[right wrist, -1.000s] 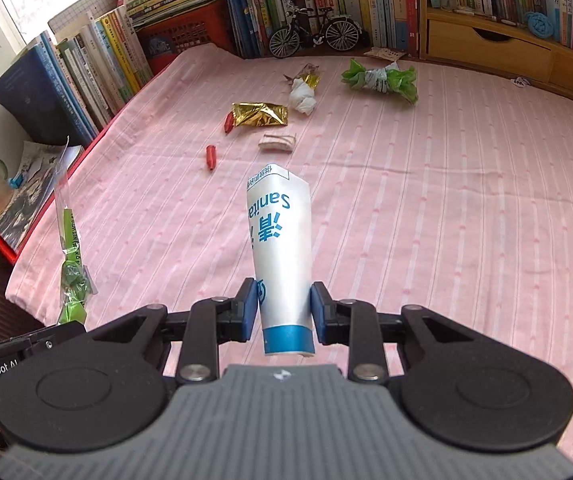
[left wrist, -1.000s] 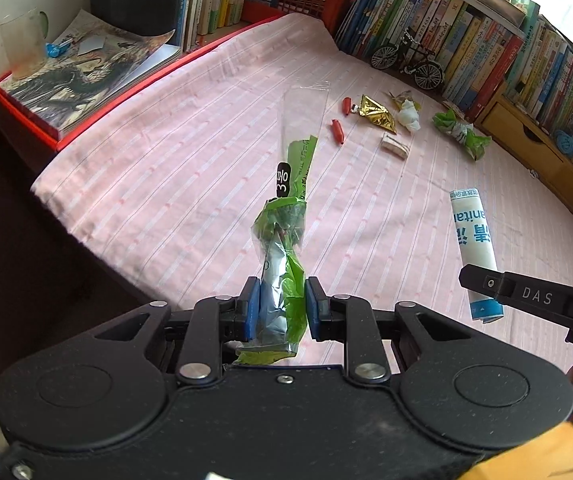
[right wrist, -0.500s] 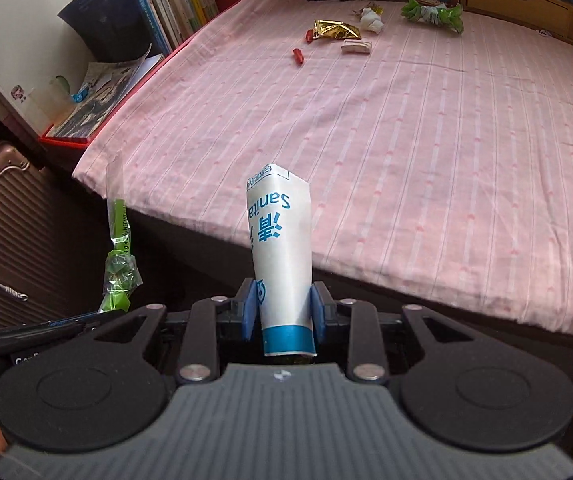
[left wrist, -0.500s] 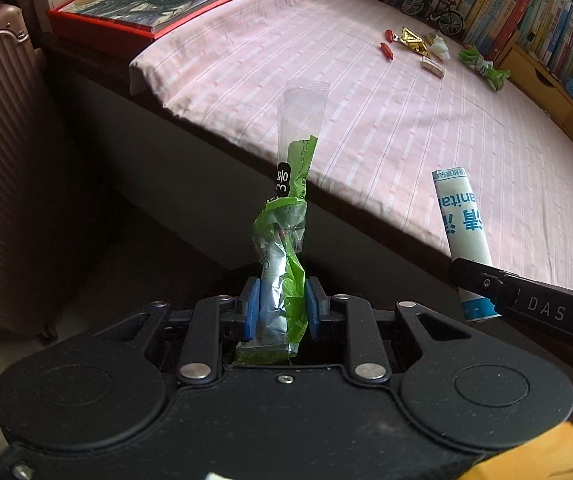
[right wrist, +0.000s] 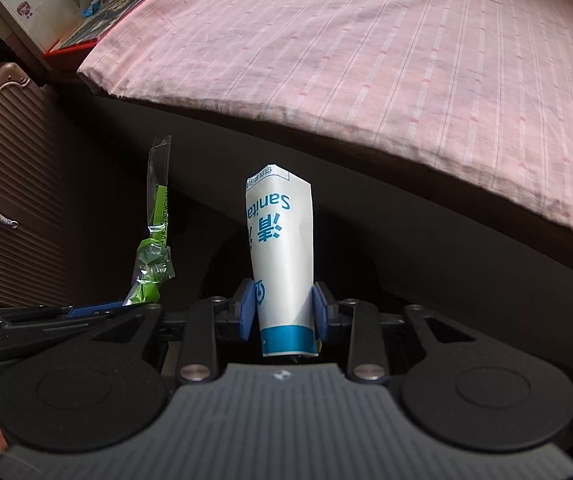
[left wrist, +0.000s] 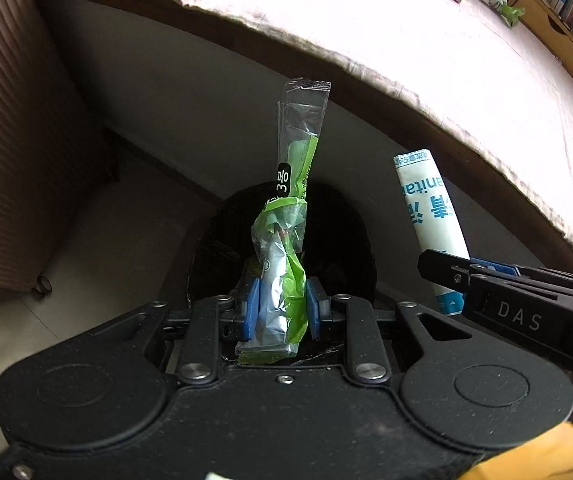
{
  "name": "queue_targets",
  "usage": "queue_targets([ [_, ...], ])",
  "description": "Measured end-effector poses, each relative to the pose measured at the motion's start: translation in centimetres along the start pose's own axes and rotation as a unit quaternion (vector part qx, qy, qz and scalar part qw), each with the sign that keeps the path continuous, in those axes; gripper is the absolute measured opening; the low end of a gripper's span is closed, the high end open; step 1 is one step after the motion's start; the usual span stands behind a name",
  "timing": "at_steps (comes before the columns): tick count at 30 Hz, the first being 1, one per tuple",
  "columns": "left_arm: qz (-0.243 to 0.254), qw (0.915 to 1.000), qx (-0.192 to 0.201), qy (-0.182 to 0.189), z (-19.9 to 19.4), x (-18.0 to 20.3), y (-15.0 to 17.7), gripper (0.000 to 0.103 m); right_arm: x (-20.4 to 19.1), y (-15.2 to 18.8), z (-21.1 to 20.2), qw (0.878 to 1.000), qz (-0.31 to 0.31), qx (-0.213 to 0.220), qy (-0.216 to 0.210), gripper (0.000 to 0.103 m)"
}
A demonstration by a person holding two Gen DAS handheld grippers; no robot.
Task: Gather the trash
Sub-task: 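Carry the green packet and white tube off the bed to the bin, then open the left tool while the right tool opens over the bin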
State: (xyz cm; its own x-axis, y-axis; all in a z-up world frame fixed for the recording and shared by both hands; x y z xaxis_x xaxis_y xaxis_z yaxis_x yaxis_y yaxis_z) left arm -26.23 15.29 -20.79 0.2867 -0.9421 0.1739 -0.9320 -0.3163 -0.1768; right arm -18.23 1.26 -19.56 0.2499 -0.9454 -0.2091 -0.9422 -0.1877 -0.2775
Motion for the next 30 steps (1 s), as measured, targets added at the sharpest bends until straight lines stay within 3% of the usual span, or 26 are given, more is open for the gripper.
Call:
queue_targets([
  [12, 0.021, 0.9994, -0.027, 0.004, 6.5, -0.1, -0.5, 0.026, 0.8, 0.9, 5.8, 0.999, 0.0, -0.036, 0.024, 0.041],
  [15, 0.019, 0.9994, -0.029, -0.002, 7.6, -0.4, -0.5, 0.037, 0.9, 1.1, 6.6, 0.999, -0.011, -0.04, 0.027, 0.054],
  [17, 0.012, 0.9995, -0.027, -0.014, 8.1, -0.9, -0.4, 0.047, 0.9, 1.2, 7.0, 0.998, -0.017, -0.043, 0.032, 0.055],
  [19, -0.003, 0.9996, -0.028, -0.01, 8.2, -1.4, -0.5, 0.051, 1.1, 1.2, 7.1, 0.998, -0.018, -0.048, 0.032, 0.062],
  [30, -0.033, 0.9994, 0.006, -0.005, 4.8, -1.4, -2.5, 0.063, 1.5, -0.2, 4.1, 0.999, -0.027, -0.027, 0.033, 0.063],
])
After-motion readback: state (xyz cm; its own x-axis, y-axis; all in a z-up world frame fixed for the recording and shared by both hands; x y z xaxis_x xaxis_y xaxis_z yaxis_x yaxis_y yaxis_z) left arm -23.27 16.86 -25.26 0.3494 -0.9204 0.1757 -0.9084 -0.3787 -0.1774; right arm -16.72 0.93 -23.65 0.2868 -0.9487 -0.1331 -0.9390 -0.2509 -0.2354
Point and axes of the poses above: each gripper's, at about its wrist camera, not at the fingertips, and z roughly the way its jaws point, x to its right, y to its underside, the point moved 7 cm from there along z, roughly the way its jaws point, and after that the axes turned 5 degrees about -x, right-handed, at the moved point
